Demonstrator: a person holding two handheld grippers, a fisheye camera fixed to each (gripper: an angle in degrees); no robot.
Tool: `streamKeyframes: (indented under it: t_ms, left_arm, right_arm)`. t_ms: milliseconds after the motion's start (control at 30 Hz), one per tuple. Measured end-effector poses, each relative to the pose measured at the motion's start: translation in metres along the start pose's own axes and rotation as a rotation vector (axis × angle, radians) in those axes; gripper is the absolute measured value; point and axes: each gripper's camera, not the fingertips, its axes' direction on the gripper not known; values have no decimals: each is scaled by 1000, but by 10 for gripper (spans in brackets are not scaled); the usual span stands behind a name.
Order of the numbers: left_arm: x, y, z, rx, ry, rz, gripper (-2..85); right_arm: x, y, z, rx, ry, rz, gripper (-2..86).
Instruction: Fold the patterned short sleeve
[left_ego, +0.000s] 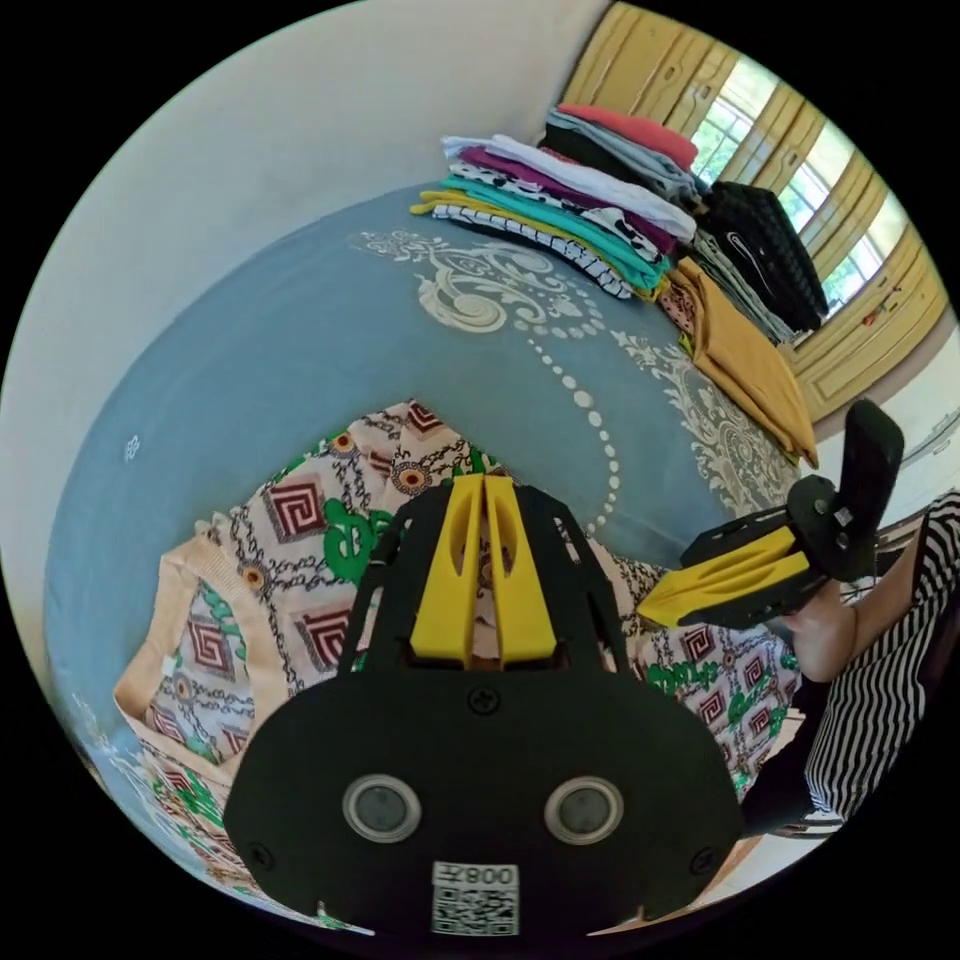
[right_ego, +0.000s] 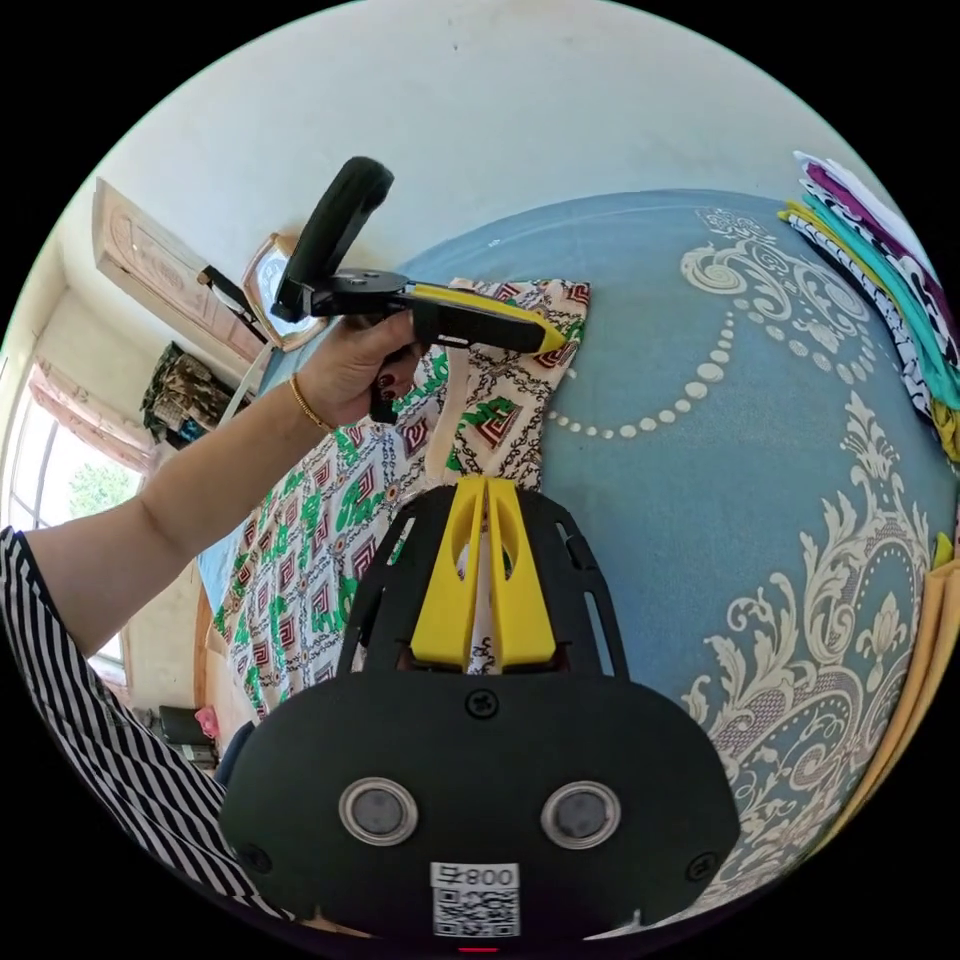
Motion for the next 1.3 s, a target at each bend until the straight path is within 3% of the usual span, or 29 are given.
streamKeyframes:
  t_ms: [267, 433, 533, 800, 967, 1300]
  left_arm:
    - [28, -3, -21, -15, -129, 38, 3]
    - [39, 20, -48, 78, 4, 23, 3]
    - [56, 24, -37, -10, 79, 61, 3]
    - [74, 26, -65, 32, -36, 64, 2]
    - [59, 19, -78, 30, -122, -55, 2]
    - [81, 51, -150, 80, -64, -43, 3]
  right_arm:
    - [24, -2, -6, 52, -71, 9, 1]
    - [39, -3, 1, 69, -53, 24, 1]
    - [49, -6, 18, 13, -57, 30, 1]
    - [67, -4, 25, 79, 14, 42, 1]
    - [84, -4, 48, 35, -8, 56, 1]
    - [104, 7, 68, 110, 17, 61, 1]
